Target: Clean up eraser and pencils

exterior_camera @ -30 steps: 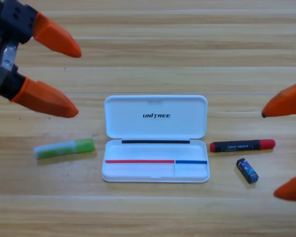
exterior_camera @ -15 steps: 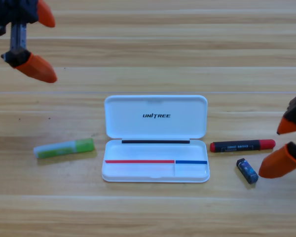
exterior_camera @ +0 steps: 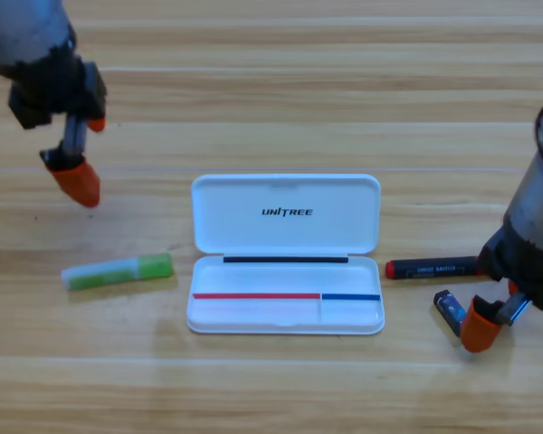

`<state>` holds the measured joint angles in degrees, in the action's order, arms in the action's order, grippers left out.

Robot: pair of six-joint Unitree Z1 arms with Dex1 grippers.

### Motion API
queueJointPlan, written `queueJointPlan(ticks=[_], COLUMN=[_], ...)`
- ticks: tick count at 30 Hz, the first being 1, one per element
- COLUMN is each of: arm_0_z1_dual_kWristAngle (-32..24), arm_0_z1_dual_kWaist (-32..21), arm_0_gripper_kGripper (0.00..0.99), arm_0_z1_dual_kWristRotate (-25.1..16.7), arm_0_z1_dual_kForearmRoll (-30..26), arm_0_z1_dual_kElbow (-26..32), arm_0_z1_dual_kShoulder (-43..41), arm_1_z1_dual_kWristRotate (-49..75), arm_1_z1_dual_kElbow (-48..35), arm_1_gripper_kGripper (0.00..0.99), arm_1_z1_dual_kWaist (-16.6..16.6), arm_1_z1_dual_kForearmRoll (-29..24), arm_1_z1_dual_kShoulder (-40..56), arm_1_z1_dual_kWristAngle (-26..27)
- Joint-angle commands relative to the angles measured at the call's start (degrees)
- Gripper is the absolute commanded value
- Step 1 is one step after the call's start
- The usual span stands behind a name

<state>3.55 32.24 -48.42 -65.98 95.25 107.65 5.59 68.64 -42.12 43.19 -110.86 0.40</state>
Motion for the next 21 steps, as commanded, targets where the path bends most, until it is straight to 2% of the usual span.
queueJointPlan(ticks=[1,15,21], arm_0_z1_dual_kWristAngle=[-0.91,-1.00,-1.00], arm_0_z1_dual_kWaist=[-1.21,-1.48,-2.36], arm_0_gripper_kGripper=[0.974,0.973,0.983], arm_0_z1_dual_kWristRotate=[0.26,0.43,0.34], arm_0_z1_dual_kForearmRoll=[-0.03,5.33,7.27], arm_0_z1_dual_kElbow=[-1.82,-7.71,-9.03], arm_0_z1_dual_kShoulder=[4.32,4.94,5.47], arm_1_z1_dual_kWristRotate=[-0.67,-2.51,-2.51], arm_1_z1_dual_kElbow=[1.06,5.63,5.98], arm_1_gripper_kGripper=[0.931,0.920,0.811], arm_1_z1_dual_kWaist=[-0.24,-2.88,-3.40], arm_1_z1_dual_kForearmRoll=[-1.79,-1.79,-1.70], arm_1_z1_dual_kShoulder=[-5.06,-10.34,-11.66], arm_1_z1_dual_kWristAngle=[0.04,-0.57,-0.66])
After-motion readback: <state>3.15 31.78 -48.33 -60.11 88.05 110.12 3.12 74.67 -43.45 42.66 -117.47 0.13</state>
